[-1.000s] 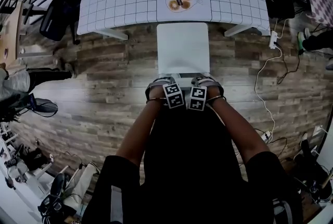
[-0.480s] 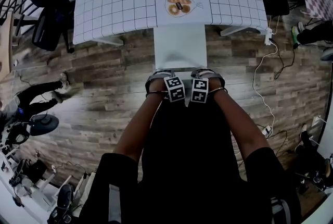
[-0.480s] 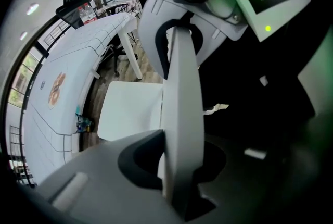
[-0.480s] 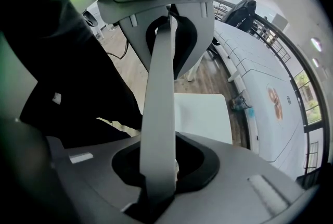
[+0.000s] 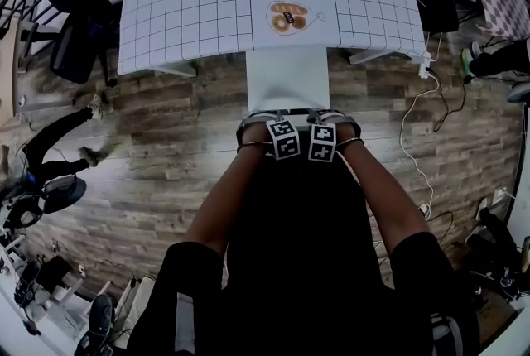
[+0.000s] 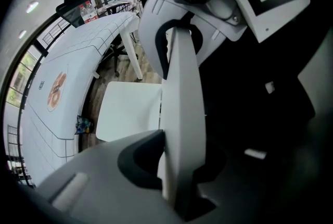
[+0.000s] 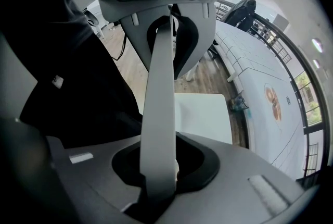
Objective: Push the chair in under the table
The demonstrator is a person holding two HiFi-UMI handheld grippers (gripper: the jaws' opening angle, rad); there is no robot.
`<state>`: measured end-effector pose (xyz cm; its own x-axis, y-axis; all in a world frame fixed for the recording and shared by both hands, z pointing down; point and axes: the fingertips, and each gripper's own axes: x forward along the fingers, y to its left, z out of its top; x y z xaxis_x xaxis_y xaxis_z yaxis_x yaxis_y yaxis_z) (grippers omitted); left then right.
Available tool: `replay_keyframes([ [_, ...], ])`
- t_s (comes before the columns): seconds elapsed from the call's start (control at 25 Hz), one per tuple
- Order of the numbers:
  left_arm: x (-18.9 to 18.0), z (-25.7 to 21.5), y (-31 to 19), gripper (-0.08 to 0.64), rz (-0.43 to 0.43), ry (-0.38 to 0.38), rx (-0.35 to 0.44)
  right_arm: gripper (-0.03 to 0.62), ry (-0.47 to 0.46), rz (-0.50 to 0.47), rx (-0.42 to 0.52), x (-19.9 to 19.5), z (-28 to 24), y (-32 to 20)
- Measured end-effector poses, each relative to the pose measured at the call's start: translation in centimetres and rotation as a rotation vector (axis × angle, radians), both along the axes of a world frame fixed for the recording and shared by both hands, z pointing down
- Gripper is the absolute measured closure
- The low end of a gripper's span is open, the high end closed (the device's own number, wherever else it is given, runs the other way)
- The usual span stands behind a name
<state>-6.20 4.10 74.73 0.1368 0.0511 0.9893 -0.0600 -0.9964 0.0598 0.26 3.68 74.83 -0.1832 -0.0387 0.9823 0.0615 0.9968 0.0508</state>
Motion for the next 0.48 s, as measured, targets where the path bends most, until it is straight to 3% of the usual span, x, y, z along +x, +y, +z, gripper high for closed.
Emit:
replay_keyframes([
  [0.48,0.1,0.0,-3.2,0.468,-0.009,0.0,-0.025,0.521,-0.008,-0.012,-0.007,0.0,0.0,-3.3],
])
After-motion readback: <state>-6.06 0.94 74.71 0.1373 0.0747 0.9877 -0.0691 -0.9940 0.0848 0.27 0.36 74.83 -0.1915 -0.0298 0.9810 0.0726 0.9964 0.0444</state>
